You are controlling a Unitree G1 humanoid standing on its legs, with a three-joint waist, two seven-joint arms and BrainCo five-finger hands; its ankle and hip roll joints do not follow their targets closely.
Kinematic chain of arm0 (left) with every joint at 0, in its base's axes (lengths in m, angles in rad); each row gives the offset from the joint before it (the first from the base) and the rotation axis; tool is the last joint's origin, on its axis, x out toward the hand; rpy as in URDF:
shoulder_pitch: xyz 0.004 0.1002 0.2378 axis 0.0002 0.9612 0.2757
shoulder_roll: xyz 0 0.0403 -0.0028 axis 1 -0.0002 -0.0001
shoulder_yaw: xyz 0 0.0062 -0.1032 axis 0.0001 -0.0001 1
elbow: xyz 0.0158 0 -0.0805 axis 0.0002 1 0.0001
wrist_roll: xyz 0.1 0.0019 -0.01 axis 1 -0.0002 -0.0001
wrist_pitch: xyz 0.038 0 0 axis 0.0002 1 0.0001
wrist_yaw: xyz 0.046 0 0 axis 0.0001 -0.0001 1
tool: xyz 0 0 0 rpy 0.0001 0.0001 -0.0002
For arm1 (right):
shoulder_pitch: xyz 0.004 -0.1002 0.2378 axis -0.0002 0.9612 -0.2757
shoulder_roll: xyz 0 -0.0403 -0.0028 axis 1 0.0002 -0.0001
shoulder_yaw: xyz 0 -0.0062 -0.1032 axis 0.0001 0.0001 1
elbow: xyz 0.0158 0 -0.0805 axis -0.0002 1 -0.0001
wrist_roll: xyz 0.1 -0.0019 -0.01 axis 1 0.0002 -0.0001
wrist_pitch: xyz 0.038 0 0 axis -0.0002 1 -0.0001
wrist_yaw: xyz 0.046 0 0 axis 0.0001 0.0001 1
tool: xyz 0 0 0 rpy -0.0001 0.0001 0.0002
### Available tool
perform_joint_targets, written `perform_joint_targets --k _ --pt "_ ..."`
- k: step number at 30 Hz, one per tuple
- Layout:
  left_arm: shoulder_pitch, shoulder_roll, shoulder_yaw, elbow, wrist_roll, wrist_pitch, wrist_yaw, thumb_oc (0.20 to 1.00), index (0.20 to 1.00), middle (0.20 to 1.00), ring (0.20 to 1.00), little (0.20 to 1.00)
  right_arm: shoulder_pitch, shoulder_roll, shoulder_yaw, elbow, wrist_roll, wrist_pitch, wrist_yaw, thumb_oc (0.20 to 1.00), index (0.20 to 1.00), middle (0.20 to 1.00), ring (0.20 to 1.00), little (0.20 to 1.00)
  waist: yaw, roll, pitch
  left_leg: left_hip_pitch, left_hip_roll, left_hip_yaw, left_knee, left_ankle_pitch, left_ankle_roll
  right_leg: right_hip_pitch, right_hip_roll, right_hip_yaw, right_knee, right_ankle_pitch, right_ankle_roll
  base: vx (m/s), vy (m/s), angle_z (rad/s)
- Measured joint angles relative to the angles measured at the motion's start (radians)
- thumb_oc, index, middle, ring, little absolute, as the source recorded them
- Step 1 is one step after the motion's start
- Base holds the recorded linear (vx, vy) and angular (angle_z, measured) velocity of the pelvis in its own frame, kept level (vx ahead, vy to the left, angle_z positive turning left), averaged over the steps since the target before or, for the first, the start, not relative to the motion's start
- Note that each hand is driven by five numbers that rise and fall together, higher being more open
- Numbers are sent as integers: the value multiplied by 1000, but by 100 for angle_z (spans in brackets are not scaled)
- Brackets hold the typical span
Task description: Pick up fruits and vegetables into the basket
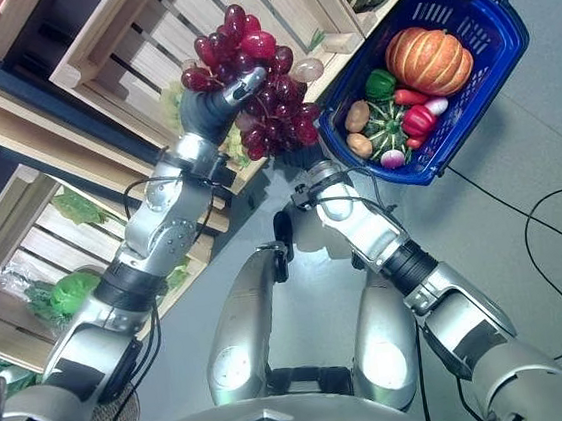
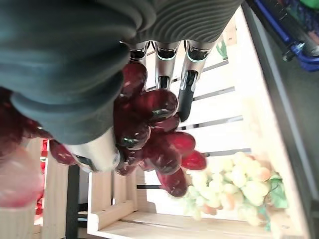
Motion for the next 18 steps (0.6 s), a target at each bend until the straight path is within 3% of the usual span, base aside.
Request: perform_joint_targets --k 1,3,4,12,15,18 --pt "-1 -2 0 0 -7 1 0 200 200 200 200 200 0 0 -1 1 1 -7 6 200 200 200 200 200 0 -1 0 -1 -1 0 2 -1 1 0 0 0 0 1 1 1 -40 0" --pt "-3 -3 0 0 -28 5 0 664 664 664 664 664 0 -9 -3 2 15 -25 21 200 200 200 200 200 0 -4 1 -4 -1 1 13 -4 4 0 -1 0 0 2 2 4 -47 1" --pt "-2 -2 -1 0 -34 5 0 1000 1000 1000 1000 1000 0 -15 -7 2 41 -36 33 200 200 200 200 200 0 -5 2 -5 -1 1 14 -5 6 0 -2 0 1 2 3 2 -51 0" --pt "-2 -1 1 -3 -34 18 -38 1000 1000 1000 1000 1000 1 -48 -89 2 126 -88 85 200 200 200 200 200 -10 -17 6 -20 -1 2 19 -6 7 -13 -2 1 3 2 6 -5 -60 0" --pt "-11 20 -3 -5 130 30 -32 1000 1000 1000 1000 1000 10 -77 -101 1 165 -96 133 200 200 200 200 200 -22 -18 6 -23 -1 3 26 -7 8 -16 -2 2 4 3 5 13 -56 -1" --pt "-13 107 -20 -5 446 29 102 1000 1000 1000 1000 1000 10 -89 -149 -19 208 -119 187 200 200 200 200 200 -40 -18 7 -29 1 9 33 -11 7 -26 -2 9 20 2 5 27 -81 -5"
